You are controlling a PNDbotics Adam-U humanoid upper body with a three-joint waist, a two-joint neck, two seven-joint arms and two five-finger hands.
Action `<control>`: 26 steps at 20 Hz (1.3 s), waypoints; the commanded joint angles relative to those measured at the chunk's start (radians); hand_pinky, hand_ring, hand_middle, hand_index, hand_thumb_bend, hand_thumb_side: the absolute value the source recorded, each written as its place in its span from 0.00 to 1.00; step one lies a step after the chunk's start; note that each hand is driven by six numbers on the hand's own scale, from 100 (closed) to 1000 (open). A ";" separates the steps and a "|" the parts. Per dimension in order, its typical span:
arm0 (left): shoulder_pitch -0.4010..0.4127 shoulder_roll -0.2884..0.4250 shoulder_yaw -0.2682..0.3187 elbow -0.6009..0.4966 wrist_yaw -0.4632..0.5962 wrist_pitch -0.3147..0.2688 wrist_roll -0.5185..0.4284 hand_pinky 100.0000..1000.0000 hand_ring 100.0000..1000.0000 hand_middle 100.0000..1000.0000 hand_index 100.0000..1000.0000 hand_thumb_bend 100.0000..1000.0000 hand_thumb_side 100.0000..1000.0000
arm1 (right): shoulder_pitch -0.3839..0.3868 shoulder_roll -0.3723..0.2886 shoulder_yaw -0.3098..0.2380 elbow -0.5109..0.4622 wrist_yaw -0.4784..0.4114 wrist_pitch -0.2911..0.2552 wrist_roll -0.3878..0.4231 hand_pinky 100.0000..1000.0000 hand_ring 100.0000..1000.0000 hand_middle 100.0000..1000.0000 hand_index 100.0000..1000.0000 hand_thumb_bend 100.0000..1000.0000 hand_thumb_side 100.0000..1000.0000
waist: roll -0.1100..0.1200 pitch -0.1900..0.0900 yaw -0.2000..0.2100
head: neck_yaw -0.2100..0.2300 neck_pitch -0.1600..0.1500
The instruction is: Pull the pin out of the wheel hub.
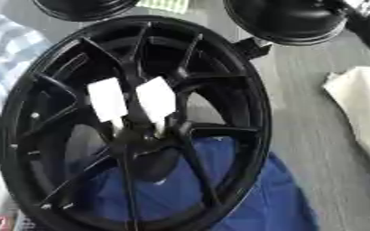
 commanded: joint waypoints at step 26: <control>0.059 0.030 0.040 -0.019 0.022 -0.016 0.014 0.78 0.76 0.71 0.76 0.51 0.42 | -0.149 -0.157 0.053 -0.021 0.159 -0.124 0.202 0.91 0.78 0.63 0.78 0.00 0.31 | 0.002 -0.038 -0.031 | -0.024 0.012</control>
